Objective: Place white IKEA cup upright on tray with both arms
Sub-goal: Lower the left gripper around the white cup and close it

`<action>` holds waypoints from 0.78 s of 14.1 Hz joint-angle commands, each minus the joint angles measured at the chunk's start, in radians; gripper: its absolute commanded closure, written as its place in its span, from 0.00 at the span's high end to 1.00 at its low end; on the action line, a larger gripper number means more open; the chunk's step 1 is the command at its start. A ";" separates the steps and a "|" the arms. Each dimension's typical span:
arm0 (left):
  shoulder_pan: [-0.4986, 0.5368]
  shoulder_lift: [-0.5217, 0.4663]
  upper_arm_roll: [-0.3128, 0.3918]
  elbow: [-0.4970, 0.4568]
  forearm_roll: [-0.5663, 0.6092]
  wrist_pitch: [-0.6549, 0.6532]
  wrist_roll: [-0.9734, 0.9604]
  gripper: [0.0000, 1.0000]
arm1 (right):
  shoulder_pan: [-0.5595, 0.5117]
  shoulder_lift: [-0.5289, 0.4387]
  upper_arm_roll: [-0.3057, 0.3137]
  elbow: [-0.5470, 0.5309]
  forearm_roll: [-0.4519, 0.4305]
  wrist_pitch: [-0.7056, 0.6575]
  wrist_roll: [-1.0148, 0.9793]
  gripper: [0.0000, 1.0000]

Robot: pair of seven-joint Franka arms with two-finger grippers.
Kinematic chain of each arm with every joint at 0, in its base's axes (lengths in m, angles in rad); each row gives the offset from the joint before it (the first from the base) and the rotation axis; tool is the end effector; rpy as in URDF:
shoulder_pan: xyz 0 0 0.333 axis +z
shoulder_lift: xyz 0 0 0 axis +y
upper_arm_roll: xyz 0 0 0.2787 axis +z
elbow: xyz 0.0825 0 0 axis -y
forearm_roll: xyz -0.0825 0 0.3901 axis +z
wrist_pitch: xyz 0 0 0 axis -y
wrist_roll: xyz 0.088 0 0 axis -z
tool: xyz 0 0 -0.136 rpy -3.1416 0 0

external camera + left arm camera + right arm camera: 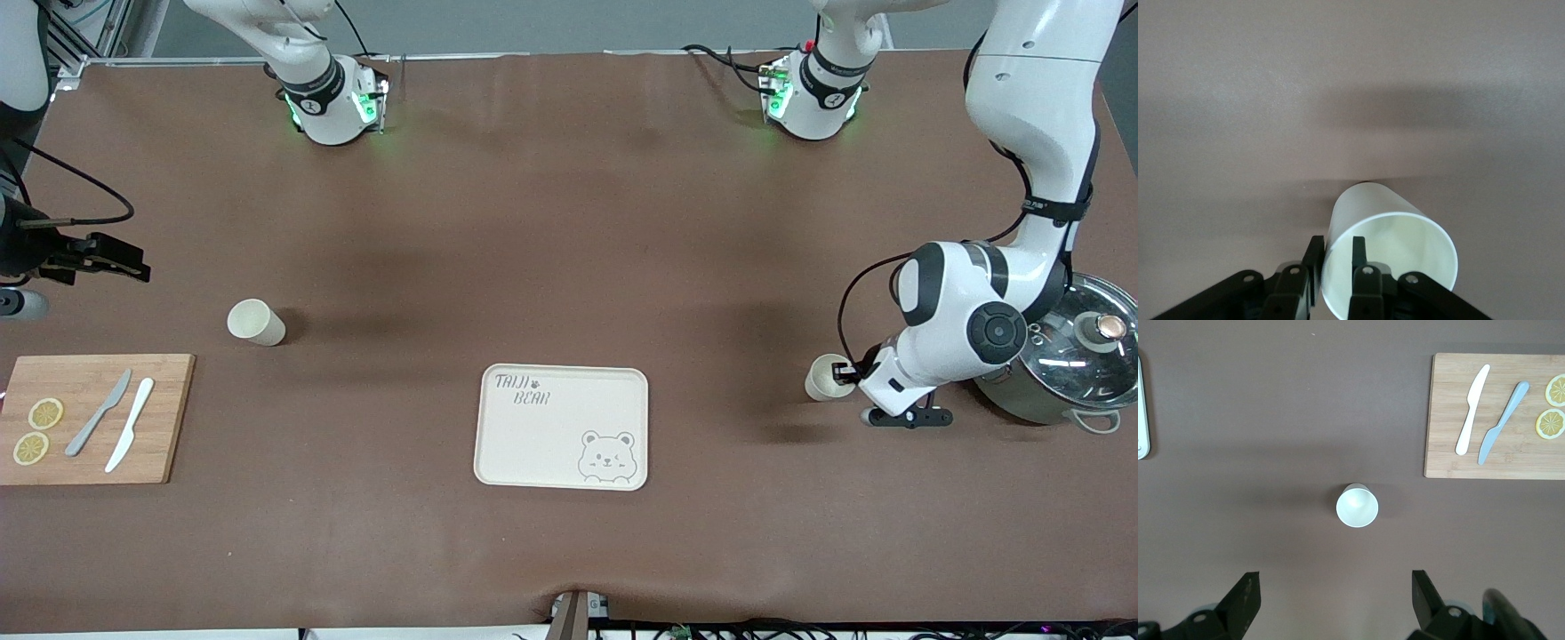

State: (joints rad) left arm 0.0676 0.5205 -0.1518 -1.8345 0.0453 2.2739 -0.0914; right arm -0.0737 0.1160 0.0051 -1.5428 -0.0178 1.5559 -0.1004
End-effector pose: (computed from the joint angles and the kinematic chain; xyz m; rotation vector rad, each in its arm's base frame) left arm 0.6202 -0.0496 0.1774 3.1034 -0.0099 -0.1210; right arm 0.5821 -0.0426 0.5039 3.1285 0.0508 -0.1628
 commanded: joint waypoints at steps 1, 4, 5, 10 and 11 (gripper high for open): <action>-0.002 0.004 -0.005 0.011 0.005 0.006 0.015 0.07 | -0.012 0.008 0.012 0.012 -0.014 -0.005 0.007 1.00; -0.009 0.006 -0.003 0.015 0.015 0.004 0.018 0.00 | -0.009 0.026 0.012 0.013 -0.004 0.021 0.005 1.00; -0.009 0.004 -0.005 0.018 0.015 0.004 0.019 0.00 | 0.005 0.031 0.012 0.013 -0.016 0.039 0.002 1.00; -0.017 -0.008 -0.014 0.056 0.010 -0.004 0.006 0.00 | -0.009 0.034 0.015 0.016 -0.007 0.055 -0.001 1.00; -0.020 -0.010 -0.026 0.063 0.002 -0.002 0.001 0.00 | -0.003 0.034 0.015 0.015 -0.016 0.064 -0.001 1.00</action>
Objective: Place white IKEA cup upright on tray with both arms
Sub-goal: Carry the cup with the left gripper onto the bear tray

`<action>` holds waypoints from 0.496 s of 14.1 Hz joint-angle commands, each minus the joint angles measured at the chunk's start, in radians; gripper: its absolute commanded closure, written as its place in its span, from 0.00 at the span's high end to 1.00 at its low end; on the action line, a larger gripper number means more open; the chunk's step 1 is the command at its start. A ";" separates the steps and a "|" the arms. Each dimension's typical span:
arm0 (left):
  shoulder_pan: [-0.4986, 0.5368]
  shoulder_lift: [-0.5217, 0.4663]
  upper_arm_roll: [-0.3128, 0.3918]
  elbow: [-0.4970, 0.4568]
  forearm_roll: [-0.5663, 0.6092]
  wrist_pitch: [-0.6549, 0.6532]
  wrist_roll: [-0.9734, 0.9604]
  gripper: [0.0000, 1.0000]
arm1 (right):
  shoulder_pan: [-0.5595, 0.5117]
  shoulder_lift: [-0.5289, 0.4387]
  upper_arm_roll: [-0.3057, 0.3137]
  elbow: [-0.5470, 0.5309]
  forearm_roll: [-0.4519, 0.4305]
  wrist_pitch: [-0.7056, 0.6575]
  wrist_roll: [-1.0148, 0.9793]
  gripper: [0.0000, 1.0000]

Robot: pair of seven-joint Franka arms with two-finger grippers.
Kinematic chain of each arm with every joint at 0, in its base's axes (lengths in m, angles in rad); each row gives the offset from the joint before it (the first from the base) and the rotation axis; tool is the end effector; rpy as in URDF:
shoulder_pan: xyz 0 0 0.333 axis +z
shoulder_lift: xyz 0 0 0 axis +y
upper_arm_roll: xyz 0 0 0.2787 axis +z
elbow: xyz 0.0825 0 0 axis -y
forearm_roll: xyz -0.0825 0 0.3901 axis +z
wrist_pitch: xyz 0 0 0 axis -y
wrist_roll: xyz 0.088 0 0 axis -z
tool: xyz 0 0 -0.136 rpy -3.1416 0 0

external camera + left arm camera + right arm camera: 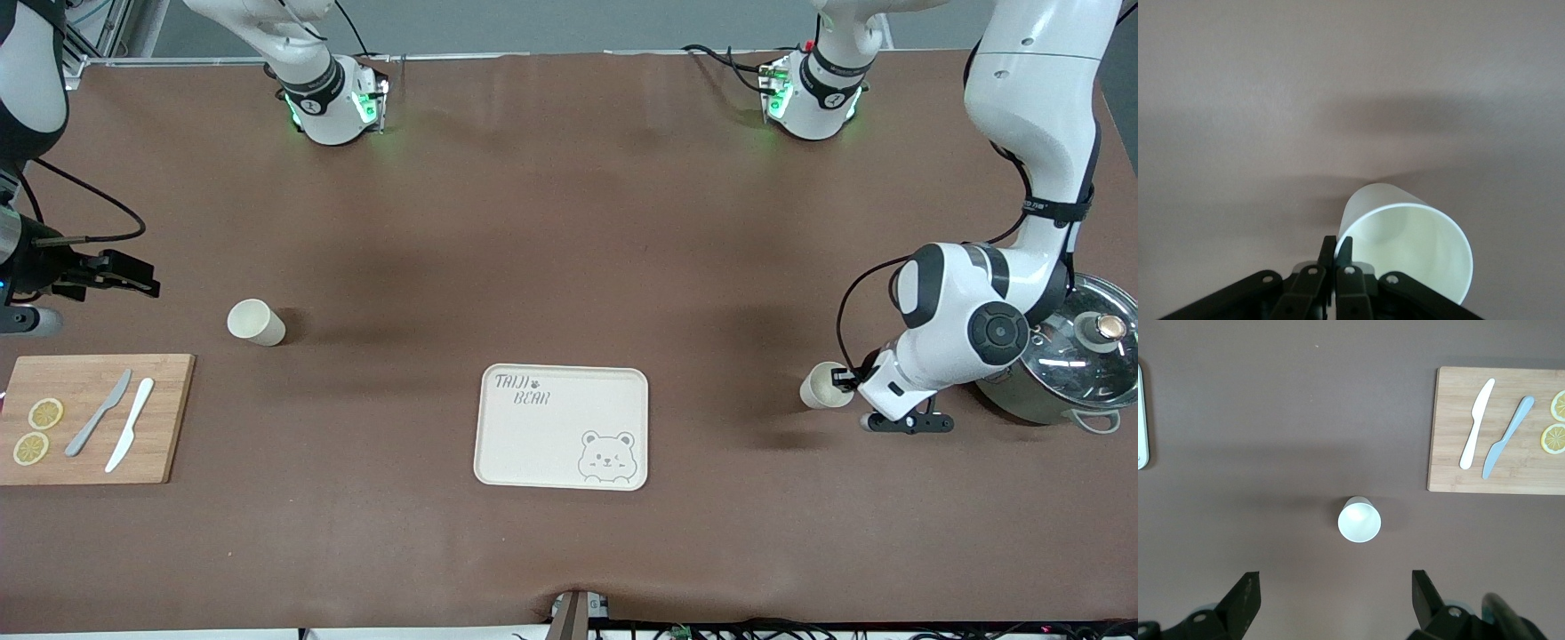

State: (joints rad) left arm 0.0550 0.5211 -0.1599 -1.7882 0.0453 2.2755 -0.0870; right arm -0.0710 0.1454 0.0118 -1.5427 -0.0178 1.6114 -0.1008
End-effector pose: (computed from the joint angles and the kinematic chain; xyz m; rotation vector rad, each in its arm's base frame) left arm 0.6355 -0.0622 0.1970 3.0982 -0.0432 -0.0478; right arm 0.5952 -0.0380 0.4908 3.1286 0.0672 -0.1217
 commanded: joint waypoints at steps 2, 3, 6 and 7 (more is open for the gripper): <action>-0.014 -0.007 -0.052 0.048 -0.002 -0.005 -0.031 0.00 | -0.007 0.008 0.007 0.016 -0.017 0.010 -0.002 1.00; -0.018 -0.004 -0.072 0.067 -0.001 -0.005 -0.083 0.00 | -0.009 0.013 0.007 0.015 -0.016 0.016 0.000 1.00; -0.104 0.006 -0.086 0.114 0.004 -0.005 -0.258 0.00 | -0.015 0.023 0.007 0.015 -0.017 0.033 -0.002 1.00; -0.127 0.020 -0.086 0.137 0.004 -0.005 -0.299 0.00 | -0.010 0.061 0.007 0.015 -0.019 0.051 -0.003 1.00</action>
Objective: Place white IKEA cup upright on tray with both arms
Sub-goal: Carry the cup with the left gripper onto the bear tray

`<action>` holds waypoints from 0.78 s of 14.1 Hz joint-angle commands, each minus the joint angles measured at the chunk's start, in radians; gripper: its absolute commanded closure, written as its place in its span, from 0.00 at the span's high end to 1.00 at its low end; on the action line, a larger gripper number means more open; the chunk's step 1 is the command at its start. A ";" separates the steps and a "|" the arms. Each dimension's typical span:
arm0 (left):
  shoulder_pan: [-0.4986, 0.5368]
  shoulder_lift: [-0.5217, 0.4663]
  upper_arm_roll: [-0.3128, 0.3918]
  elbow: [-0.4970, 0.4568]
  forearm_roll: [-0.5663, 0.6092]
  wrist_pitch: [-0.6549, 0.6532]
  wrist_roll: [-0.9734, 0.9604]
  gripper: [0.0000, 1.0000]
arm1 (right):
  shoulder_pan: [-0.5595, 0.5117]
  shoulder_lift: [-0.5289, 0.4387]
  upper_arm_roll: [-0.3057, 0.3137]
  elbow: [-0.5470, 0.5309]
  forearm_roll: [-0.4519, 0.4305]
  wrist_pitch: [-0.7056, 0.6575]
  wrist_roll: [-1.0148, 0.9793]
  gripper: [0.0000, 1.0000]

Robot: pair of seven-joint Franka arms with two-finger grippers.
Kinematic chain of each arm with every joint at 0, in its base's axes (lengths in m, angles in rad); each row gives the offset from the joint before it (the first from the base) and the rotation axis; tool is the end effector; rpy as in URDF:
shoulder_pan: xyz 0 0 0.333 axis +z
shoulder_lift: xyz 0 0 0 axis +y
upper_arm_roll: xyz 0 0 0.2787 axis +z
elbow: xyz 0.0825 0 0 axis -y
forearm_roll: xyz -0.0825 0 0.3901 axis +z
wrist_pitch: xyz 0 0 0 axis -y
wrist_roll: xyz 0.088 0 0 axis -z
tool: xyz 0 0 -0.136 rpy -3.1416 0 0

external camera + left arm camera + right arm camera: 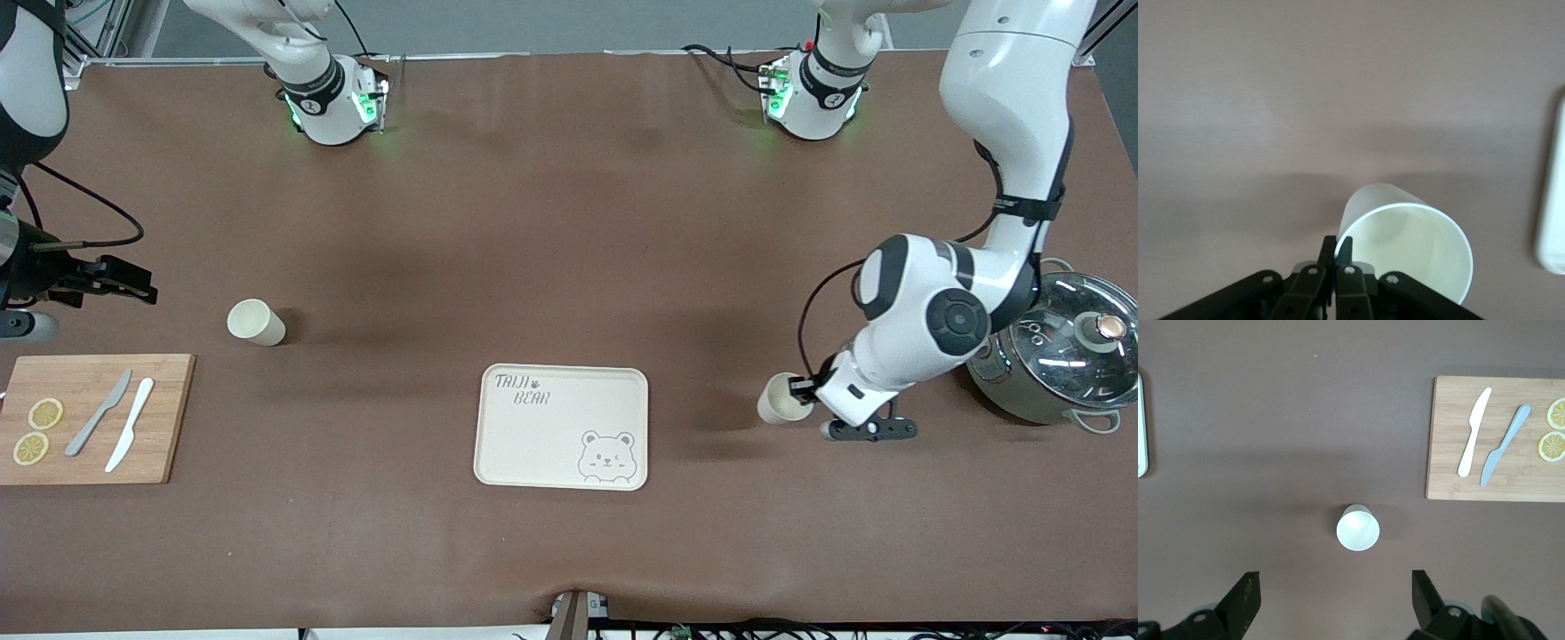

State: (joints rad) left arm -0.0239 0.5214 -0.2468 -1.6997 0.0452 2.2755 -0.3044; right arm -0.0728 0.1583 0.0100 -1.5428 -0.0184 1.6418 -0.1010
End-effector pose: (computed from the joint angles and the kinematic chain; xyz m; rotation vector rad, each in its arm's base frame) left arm 0.6462 -0.1668 0.2413 3.0383 0.0630 0.0660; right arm 0.6013 -0.0405 0.4854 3.1277 0.0625 -0.0946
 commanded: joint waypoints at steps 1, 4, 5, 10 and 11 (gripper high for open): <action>-0.073 0.029 0.001 0.070 0.002 -0.005 -0.131 0.00 | -0.004 0.067 0.007 0.018 -0.021 0.026 -0.002 1.00; -0.171 0.084 0.006 0.127 0.010 -0.005 -0.307 0.00 | -0.024 0.112 0.005 0.018 -0.023 0.023 -0.005 1.00; -0.209 0.103 0.012 0.150 0.012 -0.005 -0.368 0.00 | -0.027 0.131 0.005 0.017 -0.031 0.021 -0.005 1.00; -0.316 0.213 0.017 0.267 0.012 -0.002 -0.508 0.00 | -0.074 0.141 0.005 -0.092 -0.035 0.041 0.009 1.00; -0.335 0.232 0.018 0.279 0.012 0.002 -0.537 0.00 | -0.085 0.141 0.005 -0.121 -0.035 0.050 0.009 1.00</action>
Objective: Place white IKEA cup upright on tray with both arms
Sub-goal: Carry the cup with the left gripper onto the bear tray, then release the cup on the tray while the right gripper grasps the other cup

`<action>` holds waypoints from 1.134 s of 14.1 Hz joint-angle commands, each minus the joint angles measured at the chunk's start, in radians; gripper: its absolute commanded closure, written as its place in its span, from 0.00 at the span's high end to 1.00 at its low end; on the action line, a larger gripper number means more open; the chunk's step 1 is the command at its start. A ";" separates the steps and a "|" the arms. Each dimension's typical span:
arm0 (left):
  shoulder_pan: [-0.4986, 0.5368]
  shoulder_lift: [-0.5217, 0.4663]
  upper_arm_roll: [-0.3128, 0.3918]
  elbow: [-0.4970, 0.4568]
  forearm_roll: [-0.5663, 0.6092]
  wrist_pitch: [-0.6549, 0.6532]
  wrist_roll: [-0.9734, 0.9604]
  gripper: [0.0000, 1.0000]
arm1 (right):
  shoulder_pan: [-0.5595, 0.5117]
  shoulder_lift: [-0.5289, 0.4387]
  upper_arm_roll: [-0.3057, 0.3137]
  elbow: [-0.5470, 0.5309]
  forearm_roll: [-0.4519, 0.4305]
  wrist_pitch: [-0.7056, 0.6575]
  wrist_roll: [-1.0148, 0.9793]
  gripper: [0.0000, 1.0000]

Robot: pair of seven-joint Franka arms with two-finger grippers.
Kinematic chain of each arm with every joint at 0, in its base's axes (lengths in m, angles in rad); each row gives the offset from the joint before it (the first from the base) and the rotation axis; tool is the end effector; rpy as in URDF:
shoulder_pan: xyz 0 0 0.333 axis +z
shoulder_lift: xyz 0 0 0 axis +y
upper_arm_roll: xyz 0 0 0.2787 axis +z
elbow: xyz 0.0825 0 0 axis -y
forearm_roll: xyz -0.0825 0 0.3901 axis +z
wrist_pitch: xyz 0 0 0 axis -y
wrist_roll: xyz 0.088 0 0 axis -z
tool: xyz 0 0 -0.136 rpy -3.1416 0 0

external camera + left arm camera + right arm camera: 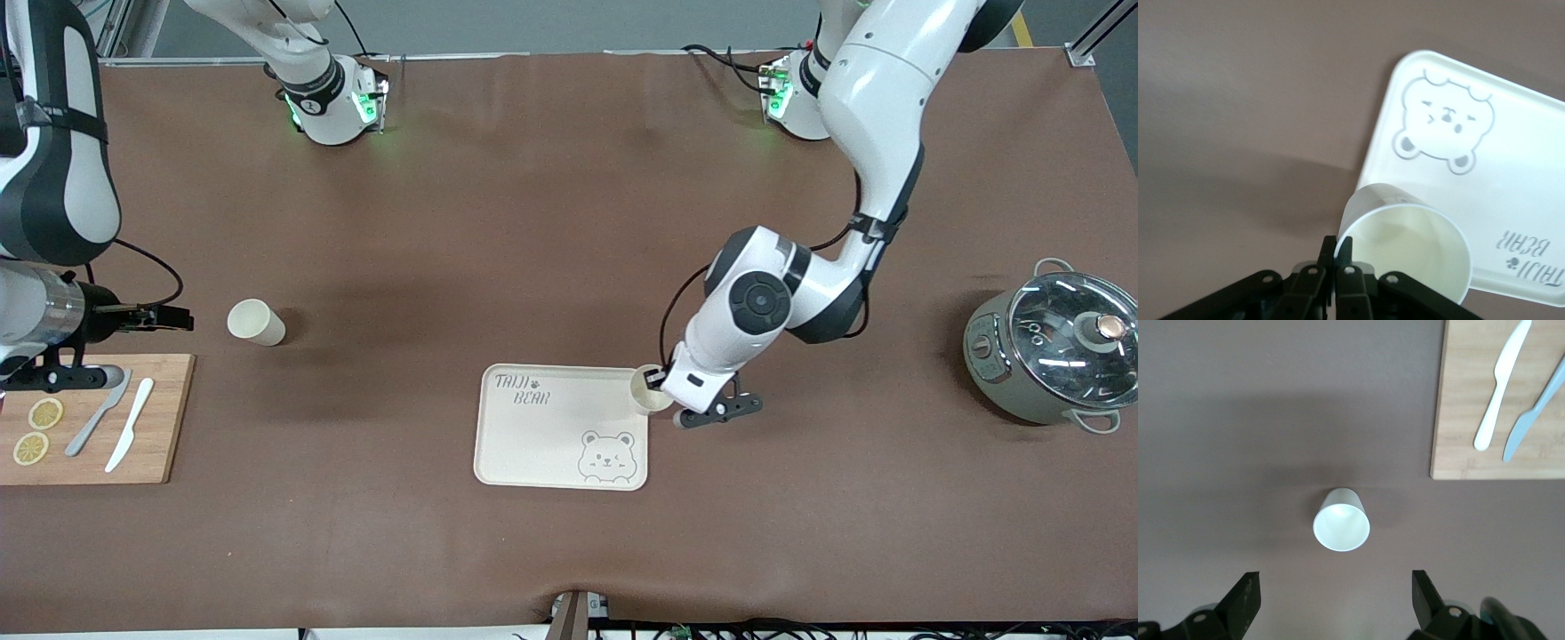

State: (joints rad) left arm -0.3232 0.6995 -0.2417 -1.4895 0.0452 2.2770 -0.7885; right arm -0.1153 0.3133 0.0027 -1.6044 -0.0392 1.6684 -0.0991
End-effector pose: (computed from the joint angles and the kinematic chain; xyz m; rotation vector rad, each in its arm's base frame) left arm 0.6118 -0.3600 0.2179 2.9589 0.3857 0.0170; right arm 0.6066 -0.0737 0.3642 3.1059 -0.0075 -0.3932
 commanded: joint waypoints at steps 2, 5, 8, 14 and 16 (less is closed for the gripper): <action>-0.060 0.089 0.024 0.087 0.013 0.003 -0.063 0.00 | -0.061 -0.016 0.014 -0.130 -0.014 0.065 0.007 1.00; -0.106 0.107 0.064 0.087 0.012 0.030 -0.067 0.00 | -0.084 -0.026 0.014 -0.294 -0.004 0.230 0.006 1.00; -0.108 0.115 0.065 0.087 0.012 0.065 -0.067 0.38 | -0.089 -0.042 0.014 -0.397 -0.001 0.336 0.007 1.00; -0.091 0.005 0.071 0.087 0.119 -0.031 -0.061 1.00 | -0.099 -0.036 0.014 -0.520 -0.001 0.499 0.004 0.53; -0.051 -0.060 0.068 0.086 0.163 -0.098 -0.045 1.00 | -0.106 -0.030 0.016 -0.557 -0.001 0.560 0.006 0.50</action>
State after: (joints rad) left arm -0.4044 0.7303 -0.1775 -1.3827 0.1581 2.2508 -0.8329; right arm -0.1942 0.3153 0.0006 -2.0991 -0.0391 2.1715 -0.0991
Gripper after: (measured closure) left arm 0.145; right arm 0.489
